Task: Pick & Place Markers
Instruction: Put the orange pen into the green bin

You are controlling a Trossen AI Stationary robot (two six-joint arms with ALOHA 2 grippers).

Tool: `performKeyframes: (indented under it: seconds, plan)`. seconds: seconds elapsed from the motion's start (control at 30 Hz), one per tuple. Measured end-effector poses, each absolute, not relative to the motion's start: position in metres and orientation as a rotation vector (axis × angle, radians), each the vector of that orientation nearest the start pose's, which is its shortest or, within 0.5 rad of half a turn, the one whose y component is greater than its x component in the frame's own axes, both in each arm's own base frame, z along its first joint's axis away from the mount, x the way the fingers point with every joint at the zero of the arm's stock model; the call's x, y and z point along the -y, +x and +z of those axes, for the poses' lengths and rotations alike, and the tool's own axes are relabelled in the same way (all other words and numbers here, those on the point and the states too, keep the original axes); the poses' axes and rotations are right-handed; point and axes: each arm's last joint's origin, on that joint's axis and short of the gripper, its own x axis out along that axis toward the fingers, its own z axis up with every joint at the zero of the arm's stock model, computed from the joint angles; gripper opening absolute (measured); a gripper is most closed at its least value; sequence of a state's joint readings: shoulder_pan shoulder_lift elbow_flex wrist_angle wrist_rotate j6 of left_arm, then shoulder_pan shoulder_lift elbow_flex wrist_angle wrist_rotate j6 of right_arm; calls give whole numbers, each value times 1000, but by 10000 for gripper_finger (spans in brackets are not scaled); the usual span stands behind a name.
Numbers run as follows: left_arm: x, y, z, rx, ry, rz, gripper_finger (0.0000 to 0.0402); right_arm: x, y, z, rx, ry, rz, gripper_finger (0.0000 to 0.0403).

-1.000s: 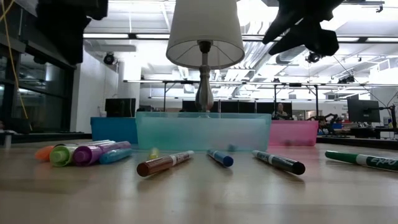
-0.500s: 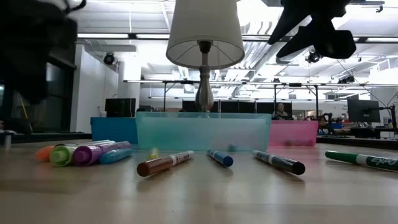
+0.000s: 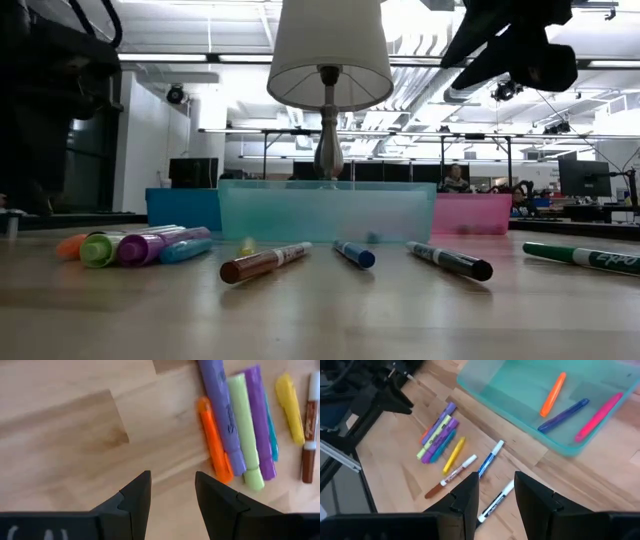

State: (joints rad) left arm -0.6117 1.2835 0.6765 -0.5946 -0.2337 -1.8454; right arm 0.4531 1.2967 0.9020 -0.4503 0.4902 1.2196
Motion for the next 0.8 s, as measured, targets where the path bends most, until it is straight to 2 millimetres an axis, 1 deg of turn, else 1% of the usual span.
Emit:
performKeyframes:
  seconds: [0.1,0.2,0.33,0.4,0.57,0.67,0.8]
  plan:
    - [117,191,173,-989,-1201,702,152,-104,238,248,-627,721,-443,114]
    - [117,201,171,-950,-1258,675,152,-107,238,248,-644,666,-413,114]
    - [113,213,160,-967,-1304,716,152,-109,239,246,-689,615,-354,114]
    - [110,215,155,-993,-1309,741,152,-111,239,244,-715,587,-323,114]
    - [109,223,146,-1042,-1348,738,152,-118,236,242,-766,558,-256,114]
    - [108,225,145,-1047,-1352,741,152,-123,234,241,-783,539,-236,114]
    - [110,230,151,-1037,-1317,695,152,-129,228,239,-797,520,-236,114]
